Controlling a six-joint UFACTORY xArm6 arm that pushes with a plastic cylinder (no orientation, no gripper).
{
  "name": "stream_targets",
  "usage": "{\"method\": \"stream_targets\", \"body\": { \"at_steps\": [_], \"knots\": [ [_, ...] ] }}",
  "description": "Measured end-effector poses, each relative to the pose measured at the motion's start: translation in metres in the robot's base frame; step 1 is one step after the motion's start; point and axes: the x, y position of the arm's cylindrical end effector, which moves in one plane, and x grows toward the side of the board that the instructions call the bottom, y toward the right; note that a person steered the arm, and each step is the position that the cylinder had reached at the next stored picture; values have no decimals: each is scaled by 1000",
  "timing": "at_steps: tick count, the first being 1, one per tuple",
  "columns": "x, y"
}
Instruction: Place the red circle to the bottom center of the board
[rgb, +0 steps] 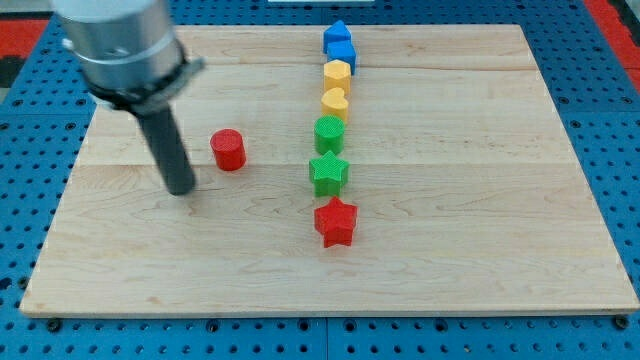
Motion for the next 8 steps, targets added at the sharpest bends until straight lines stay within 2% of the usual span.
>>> {"method": "stream_targets", "body": {
  "at_steps": [1,2,4,5,6,7,8],
  "knots": [
    [-60,0],
    [-79,57],
    [53,89],
    [67,110],
    [54,74],
    [77,80],
    [82,55]
  ]
}}
